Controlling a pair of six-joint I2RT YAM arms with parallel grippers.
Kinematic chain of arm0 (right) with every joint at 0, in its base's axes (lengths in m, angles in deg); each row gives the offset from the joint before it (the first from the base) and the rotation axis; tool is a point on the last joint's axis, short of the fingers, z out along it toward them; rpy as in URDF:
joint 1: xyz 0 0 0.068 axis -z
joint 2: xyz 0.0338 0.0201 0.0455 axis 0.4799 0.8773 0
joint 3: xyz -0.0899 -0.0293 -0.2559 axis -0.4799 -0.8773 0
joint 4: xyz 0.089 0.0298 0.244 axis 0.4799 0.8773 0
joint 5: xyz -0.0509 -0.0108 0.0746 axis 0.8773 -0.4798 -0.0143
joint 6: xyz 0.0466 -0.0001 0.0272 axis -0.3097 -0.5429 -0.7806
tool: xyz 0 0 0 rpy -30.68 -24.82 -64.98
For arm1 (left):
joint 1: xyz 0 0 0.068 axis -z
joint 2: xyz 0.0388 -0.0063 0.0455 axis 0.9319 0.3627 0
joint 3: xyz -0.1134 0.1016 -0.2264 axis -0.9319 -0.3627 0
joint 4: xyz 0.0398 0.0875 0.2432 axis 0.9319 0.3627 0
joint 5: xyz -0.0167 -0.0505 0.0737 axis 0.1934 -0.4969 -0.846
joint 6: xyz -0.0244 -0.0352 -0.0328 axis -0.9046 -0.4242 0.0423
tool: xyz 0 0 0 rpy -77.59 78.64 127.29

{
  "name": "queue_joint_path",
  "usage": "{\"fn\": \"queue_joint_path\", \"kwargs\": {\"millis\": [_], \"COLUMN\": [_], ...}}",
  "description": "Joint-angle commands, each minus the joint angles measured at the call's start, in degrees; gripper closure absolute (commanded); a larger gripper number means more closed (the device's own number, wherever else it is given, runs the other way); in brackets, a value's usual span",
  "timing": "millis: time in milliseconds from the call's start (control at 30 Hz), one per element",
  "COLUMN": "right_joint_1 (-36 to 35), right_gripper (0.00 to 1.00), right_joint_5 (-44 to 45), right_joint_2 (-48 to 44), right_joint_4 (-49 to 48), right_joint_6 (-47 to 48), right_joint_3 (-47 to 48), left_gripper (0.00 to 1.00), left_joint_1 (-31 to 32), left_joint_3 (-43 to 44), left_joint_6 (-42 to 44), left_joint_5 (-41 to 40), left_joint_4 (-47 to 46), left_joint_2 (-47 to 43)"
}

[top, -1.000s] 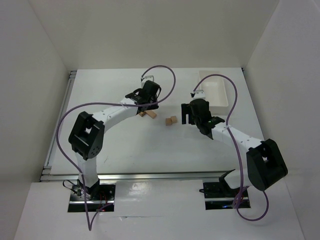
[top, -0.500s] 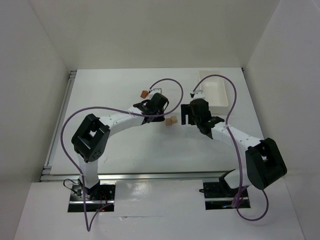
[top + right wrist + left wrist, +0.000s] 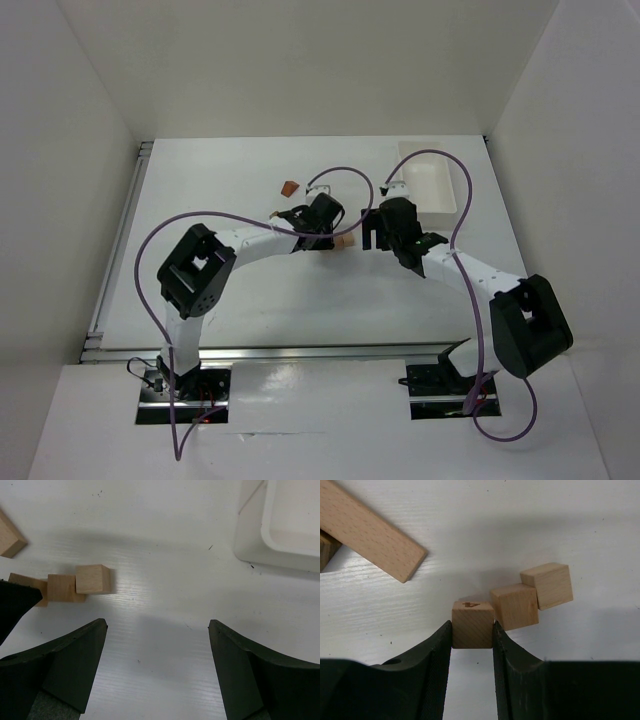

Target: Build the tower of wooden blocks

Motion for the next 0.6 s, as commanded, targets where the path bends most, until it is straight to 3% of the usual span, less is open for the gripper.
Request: {"fn": "queue_joint_path", "kwargs": {"millis": [0, 367, 567], "right_joint_1": [0.4, 0.4, 0.4], "right_gripper": [0.09, 0.09, 0.09], "right_joint_5": [0.8, 1.3, 1.3], "right_joint_2": [0.0, 0.0, 0.0], "right_joint_4": [-1.0, -0.5, -0.5], "right_joint_6": [-0.2, -0.2, -0.2], "right_joint_3": [0.2, 0.2, 0.7], "left_gripper": [0.81, 0.81, 0.74], "left_joint_1": [0.1, 0.6, 0.6], "left_joint_3": [2.3, 3.9, 4.4], "left_joint_6": [-1.5, -2.0, -3.3], "left_joint_5": [0.3, -1.5, -2.9], "left_joint_4": [-2.0, -2.5, -1.3], "left_joint_2": [1.2, 2.8, 4.6]}}
